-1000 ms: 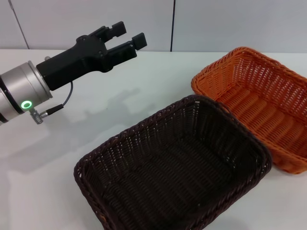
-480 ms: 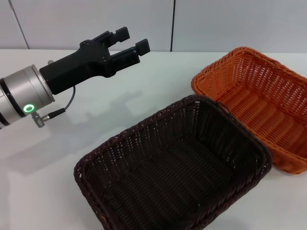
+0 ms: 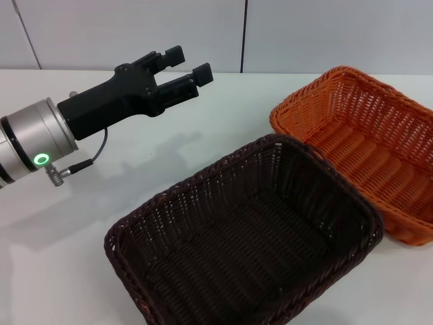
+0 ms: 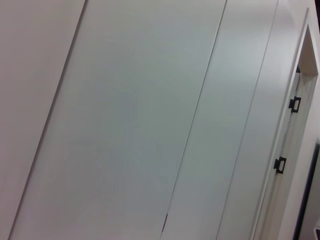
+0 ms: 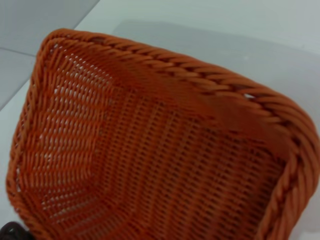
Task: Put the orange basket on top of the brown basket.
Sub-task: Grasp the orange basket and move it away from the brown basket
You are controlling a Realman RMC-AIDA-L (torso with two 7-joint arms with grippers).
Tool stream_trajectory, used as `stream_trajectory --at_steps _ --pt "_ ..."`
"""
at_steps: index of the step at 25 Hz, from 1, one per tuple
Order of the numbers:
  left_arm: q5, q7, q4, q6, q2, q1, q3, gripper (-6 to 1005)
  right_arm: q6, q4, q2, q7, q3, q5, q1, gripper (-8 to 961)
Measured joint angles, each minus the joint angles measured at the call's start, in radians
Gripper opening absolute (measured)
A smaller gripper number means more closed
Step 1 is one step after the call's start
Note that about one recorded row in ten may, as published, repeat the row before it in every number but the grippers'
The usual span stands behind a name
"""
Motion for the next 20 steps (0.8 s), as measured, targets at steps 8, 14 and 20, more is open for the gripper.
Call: stream_trajectory --at_steps 8,14,20 --pt "0.0 0.0 0.002 0.003 0.002 0.003 0.002 840 0.048 -0.008 0.018 -0.025 0.01 0.042 -0.041 470" --pt "0.0 0.0 0.002 0.003 0.002 0.003 0.002 840 0.074 -0.009 0.02 -0.056 0.009 0.191 -0.098 395" --pt "0.0 0.0 0.002 0.004 0.001 0.003 0.002 840 0.099 -0.041 0.03 -0.061 0.013 0.287 -0.132 354"
